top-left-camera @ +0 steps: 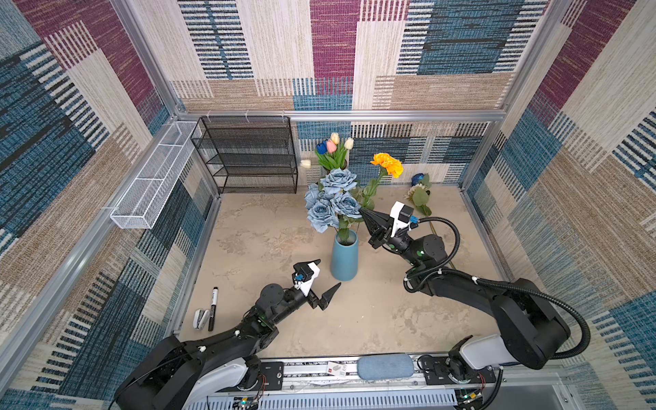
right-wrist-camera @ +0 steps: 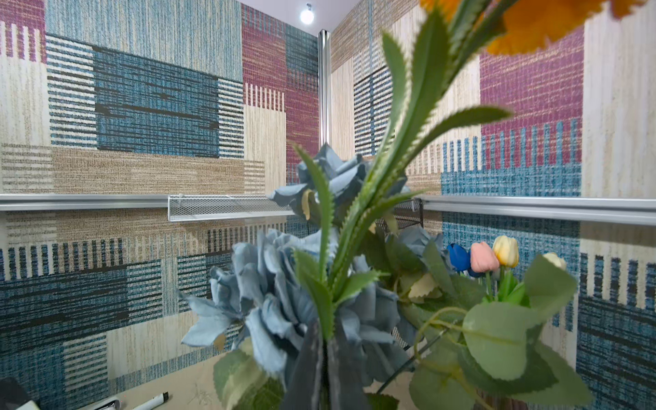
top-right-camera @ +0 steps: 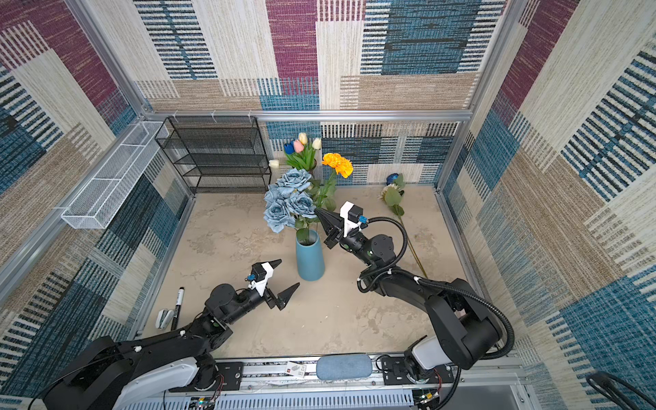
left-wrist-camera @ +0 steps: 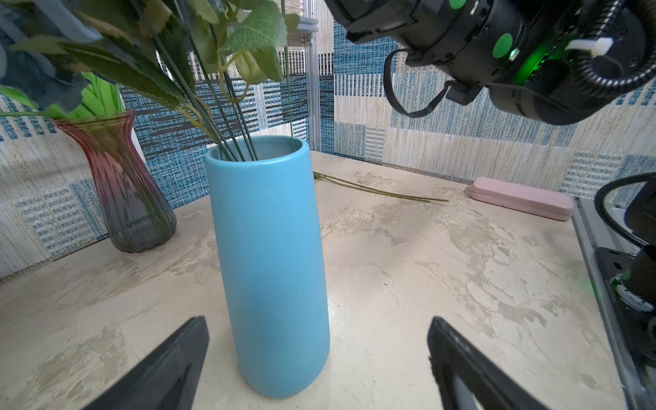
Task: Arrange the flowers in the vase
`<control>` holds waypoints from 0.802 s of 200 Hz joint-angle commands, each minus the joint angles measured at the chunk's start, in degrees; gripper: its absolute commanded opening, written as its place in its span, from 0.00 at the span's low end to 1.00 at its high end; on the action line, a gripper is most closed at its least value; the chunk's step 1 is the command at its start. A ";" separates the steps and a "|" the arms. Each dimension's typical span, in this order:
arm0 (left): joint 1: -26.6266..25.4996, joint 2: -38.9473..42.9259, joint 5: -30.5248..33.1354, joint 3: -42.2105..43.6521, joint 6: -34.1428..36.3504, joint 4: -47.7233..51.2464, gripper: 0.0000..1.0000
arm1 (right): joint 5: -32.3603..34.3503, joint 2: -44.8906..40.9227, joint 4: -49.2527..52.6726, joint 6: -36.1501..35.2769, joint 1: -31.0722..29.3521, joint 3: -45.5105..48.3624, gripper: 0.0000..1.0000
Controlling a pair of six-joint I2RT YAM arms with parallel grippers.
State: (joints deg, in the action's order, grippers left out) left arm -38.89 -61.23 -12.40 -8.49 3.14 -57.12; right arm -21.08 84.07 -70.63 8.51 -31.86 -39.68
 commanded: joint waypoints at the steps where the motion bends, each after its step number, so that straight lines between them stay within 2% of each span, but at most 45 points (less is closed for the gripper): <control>1: -0.04 -0.29 -0.30 -0.56 0.64 -0.20 0.99 | -0.04 0.79 -0.68 1.05 -0.01 0.26 0.03; 13: -0.04 -0.47 -0.38 -0.56 0.60 -0.27 0.99 | 0.55 0.97 -0.53 0.91 -0.07 0.13 0.05; 27: -0.04 -0.47 -0.50 -0.56 0.55 -0.37 0.99 | 1.04 0.75 -0.33 0.43 -0.12 0.17 0.19; 40: -0.04 -0.38 -0.39 -0.48 0.69 -0.37 0.99 | 1.16 0.17 1.36 -0.52 -0.14 -0.15 0.26; 95: -0.04 -0.29 -0.25 -0.56 0.64 -0.01 0.99 | 4.61 -2.42 9.52 -4.21 -0.22 -0.73 0.36; 129: -0.04 -0.64 -0.12 -0.74 0.73 -0.14 0.99 | 7.27 -1.37 15.99 -5.12 -0.31 -3.38 0.28; 142: -0.04 -0.73 -0.08 -0.74 0.90 -0.02 0.99 | 7.11 -1.44 18.95 -6.46 -0.35 -4.58 0.22; 160: -0.04 -0.70 -0.03 -0.74 0.91 -0.07 0.99 | 8.16 -1.91 24.53 -8.81 -0.49 -7.43 0.21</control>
State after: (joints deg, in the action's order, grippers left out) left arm -38.89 -61.91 -12.40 -8.80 3.16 -56.55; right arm -14.96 82.56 -53.76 3.14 -32.18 -44.23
